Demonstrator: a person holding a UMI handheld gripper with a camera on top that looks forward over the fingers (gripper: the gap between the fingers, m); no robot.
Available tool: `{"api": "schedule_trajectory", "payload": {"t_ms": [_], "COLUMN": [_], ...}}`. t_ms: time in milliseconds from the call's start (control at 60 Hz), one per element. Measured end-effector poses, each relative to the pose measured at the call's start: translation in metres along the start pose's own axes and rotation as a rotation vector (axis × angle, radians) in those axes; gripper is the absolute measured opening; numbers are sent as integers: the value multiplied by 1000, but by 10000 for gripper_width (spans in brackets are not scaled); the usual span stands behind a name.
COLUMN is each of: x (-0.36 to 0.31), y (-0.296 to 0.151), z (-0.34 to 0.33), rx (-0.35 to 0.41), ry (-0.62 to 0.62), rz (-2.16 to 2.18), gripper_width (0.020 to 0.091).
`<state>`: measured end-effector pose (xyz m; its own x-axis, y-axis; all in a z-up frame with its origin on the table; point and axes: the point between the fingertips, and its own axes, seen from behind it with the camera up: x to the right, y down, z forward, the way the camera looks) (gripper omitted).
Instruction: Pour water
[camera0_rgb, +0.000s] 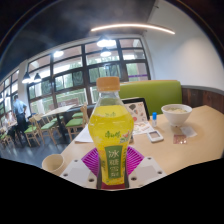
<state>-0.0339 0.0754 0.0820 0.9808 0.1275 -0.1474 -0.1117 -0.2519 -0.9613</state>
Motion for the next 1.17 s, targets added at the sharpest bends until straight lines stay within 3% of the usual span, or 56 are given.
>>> {"api": "schedule_trajectory", "payload": {"t_ms": [133,333,350,383,533,617,700,950,1167], "x": [-7,-7,-7,-7,-5,-7,-15,-45,-72], "y": [29,30,30,29,32,25,19,-10,11], "z": [13,20,20,20,10,-5,-35,-162,-253], "rx": [-18,19,17,12,-45,-52,-37,18,42], "ry": [35,111,112,113,133,139,132,148,124], "rz": [-9,-96,-94,-87,-80,-99,-119,-153,-144], "gripper_width": [313,309,341,338,549,864,801,813,810]}}
